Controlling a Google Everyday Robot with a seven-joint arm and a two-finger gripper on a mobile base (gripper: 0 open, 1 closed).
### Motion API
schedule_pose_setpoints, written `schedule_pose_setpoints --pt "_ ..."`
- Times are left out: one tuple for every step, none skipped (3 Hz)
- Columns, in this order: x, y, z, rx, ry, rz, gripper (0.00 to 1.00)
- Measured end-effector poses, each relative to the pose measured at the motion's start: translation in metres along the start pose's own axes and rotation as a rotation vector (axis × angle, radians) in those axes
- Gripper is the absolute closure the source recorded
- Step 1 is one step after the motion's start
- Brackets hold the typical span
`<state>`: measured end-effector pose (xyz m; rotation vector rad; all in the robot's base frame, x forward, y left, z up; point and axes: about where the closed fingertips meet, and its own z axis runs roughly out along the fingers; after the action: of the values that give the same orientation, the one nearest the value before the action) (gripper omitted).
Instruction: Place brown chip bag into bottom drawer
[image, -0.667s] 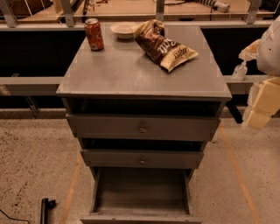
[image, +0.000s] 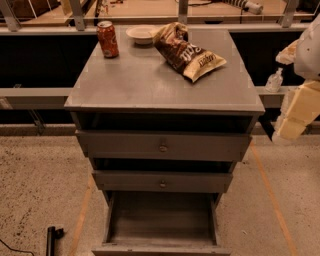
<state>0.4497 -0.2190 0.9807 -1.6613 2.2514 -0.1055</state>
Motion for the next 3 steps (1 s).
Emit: schedule_pose_setpoints --pt "0.005 -0.052 0.006 0.078 -0.106 0.158 0.0" --pt "-0.006 -0.123 0.016 0.185 -0.286 0.254 0.0" --pt "-0.034 -0.217 0.04 0.288 -0.56 0.396 0.0"
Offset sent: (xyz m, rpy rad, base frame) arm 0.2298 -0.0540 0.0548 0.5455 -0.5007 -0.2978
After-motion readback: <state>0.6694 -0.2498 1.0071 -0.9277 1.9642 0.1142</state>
